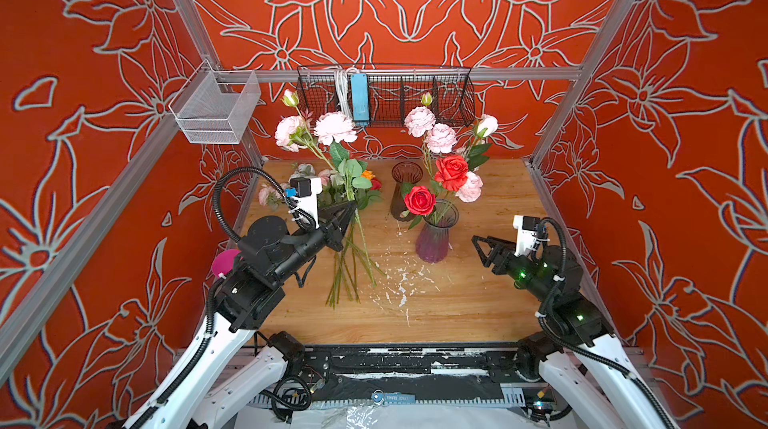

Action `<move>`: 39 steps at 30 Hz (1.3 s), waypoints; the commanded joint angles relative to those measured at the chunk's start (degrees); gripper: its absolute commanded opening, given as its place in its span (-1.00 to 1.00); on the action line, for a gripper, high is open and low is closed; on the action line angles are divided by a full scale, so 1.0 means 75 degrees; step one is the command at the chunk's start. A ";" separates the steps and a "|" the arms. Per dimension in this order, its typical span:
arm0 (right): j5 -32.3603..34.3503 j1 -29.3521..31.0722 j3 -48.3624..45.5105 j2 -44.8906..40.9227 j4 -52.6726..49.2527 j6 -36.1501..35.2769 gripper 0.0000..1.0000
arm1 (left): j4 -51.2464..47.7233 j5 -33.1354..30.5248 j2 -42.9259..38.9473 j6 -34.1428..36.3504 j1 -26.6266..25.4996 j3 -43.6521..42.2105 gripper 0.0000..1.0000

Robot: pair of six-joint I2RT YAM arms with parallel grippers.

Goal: Arrange the flowers into the vase
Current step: 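Lift the pink rose stem up out of the pile with the left gripper, then carry the pink rose toward the right gripper while the right gripper closes on its stem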

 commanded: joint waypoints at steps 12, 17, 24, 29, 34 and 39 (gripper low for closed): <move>-0.2106 -0.0021 0.1668 0.0356 0.0396 -0.0449 0.29 | -0.0144 -0.0229 0.0312 0.1148 -0.1951 0.1263 -1.00; -0.1616 -0.0021 0.1505 0.0230 0.0241 -0.0473 0.30 | -0.0611 -0.0687 0.1224 0.1898 -0.3380 0.2652 -1.00; -0.1387 -0.0021 0.1617 -0.0014 -0.0254 -0.0745 0.30 | -0.0997 -0.1195 0.2499 0.2344 -0.4725 0.4022 -1.00; -0.1500 -0.0019 0.1961 -0.0103 -0.0521 -0.0952 0.30 | -0.1101 -0.1576 0.3954 0.2553 -0.5219 0.5374 -1.00; -0.1474 -0.0021 0.2352 -0.0328 -0.0725 -0.1112 0.25 | -0.1365 -0.2436 0.5645 0.2418 -0.5219 0.7034 -1.00; -0.1498 -0.0021 0.2844 -0.0469 -0.0969 -0.1318 0.23 | -0.1818 -0.2661 0.6894 0.2454 -0.5219 0.8480 -1.00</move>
